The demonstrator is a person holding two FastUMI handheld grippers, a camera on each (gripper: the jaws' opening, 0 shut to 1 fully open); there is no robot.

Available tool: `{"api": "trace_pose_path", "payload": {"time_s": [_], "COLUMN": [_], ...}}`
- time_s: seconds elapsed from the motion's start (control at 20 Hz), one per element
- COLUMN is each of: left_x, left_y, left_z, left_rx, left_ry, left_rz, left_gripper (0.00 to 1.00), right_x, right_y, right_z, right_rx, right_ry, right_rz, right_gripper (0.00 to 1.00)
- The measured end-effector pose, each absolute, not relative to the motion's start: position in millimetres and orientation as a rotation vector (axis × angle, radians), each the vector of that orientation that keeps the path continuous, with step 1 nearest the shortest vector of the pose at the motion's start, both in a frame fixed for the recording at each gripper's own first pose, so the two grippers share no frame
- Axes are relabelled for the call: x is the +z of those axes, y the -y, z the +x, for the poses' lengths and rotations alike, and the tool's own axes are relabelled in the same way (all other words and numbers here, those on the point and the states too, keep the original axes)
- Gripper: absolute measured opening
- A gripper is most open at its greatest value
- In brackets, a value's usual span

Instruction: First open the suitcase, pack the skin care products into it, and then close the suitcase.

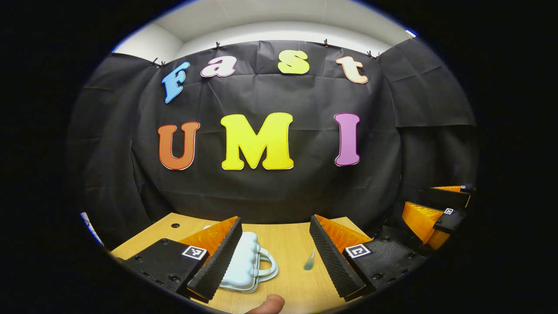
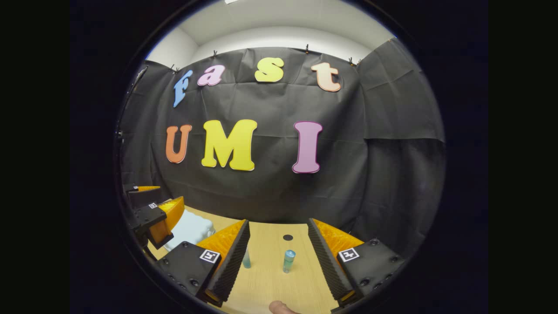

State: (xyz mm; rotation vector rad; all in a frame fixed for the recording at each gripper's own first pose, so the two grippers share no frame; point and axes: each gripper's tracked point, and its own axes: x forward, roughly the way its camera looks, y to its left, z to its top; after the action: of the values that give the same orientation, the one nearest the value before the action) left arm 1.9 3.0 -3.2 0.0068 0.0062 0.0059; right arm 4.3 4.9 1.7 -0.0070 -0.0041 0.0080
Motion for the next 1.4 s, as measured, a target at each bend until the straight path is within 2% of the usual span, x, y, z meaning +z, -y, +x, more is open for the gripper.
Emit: {"api": "trace_pose_path", "payload": {"time_s": [1.15,1.4], "left_x": [-11.8,-39.0], "left_y": [-2.8,-9.7], "left_z": [5.0,17.8], "left_rx": [0.021,0.041], "left_ry": [-0.021,-0.018], "left_rz": [0.013,0.161], "left_gripper": [0.99,0.99], "right_x": [1.0,-0.5], "right_y": [-4.4,22.7], "right_z": [5.9,13.9], "right_rx": [0.015,-0.038], "right_ry": [0.002,0.002], "right_rz": [-0.021,-0.035], "right_gripper": [0.80,0.80]}}
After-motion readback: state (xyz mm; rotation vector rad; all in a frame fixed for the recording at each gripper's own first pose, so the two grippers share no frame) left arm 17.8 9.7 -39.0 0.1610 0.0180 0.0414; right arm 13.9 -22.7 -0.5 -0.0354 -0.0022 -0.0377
